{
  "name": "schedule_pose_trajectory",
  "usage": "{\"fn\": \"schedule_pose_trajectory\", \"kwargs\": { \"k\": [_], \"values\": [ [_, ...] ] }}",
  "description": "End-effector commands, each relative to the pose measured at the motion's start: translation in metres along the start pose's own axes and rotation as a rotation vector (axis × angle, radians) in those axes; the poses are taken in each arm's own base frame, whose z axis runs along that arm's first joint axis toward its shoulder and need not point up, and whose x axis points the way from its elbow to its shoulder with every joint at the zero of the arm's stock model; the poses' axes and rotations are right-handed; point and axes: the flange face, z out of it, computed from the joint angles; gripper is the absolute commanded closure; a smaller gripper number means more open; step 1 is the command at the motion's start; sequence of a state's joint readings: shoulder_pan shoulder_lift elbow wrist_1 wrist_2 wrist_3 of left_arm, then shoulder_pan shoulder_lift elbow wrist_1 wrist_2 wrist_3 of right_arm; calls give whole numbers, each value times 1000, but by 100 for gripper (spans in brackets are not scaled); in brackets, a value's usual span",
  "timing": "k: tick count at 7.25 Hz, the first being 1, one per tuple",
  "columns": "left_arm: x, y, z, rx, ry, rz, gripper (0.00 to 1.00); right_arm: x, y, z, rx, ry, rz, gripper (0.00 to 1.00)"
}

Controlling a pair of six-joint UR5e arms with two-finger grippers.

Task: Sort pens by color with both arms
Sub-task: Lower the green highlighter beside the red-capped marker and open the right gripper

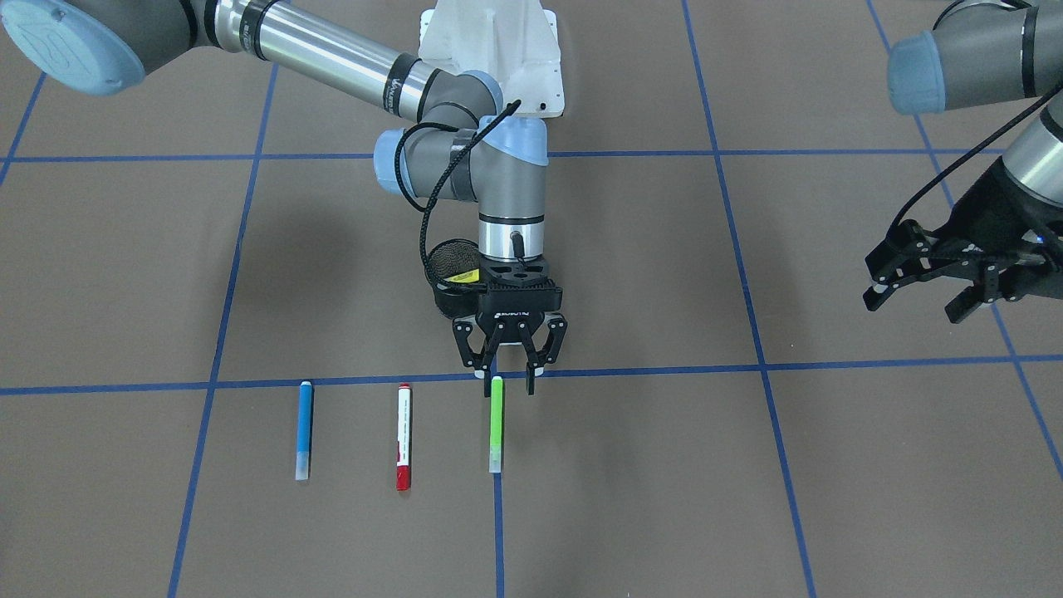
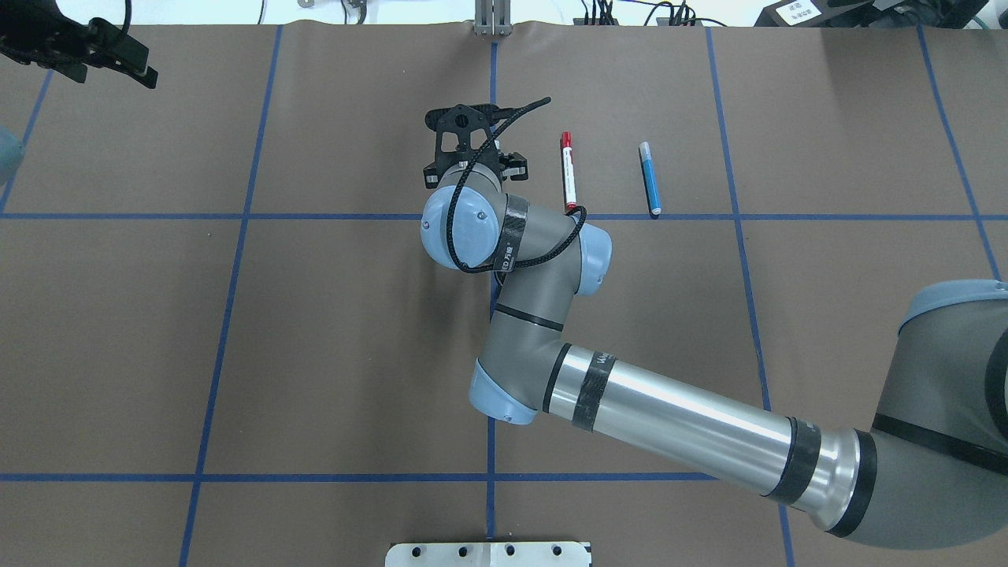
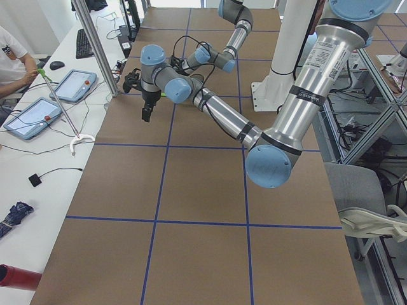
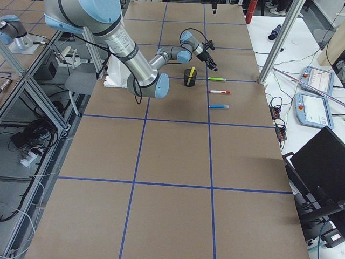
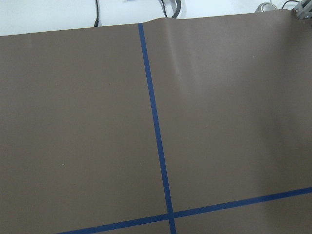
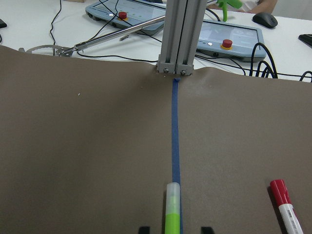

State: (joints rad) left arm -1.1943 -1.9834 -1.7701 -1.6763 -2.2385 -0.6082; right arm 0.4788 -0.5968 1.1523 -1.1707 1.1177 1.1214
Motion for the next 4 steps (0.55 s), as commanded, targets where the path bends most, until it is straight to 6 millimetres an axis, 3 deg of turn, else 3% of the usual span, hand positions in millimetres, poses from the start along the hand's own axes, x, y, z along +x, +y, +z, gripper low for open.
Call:
{"fn": "schedule_pose_trajectory", "kwargs": {
  "k": [1,2,3,4],
  "values": [
    [20,10,17,-35,16,-47,1,4,-30,-24,-34,-77,11,13],
    [44,17,28,-59,38,-100,1,23,-53,-37,-87,-111,30,4],
    [84,25,41,-87,65,-128,1,65,-73,-49,-159,-113,47,3],
    [118,30,47,-106,90,-177,1,131,-88,-58,-239,-123,80,3]
  ]
}}
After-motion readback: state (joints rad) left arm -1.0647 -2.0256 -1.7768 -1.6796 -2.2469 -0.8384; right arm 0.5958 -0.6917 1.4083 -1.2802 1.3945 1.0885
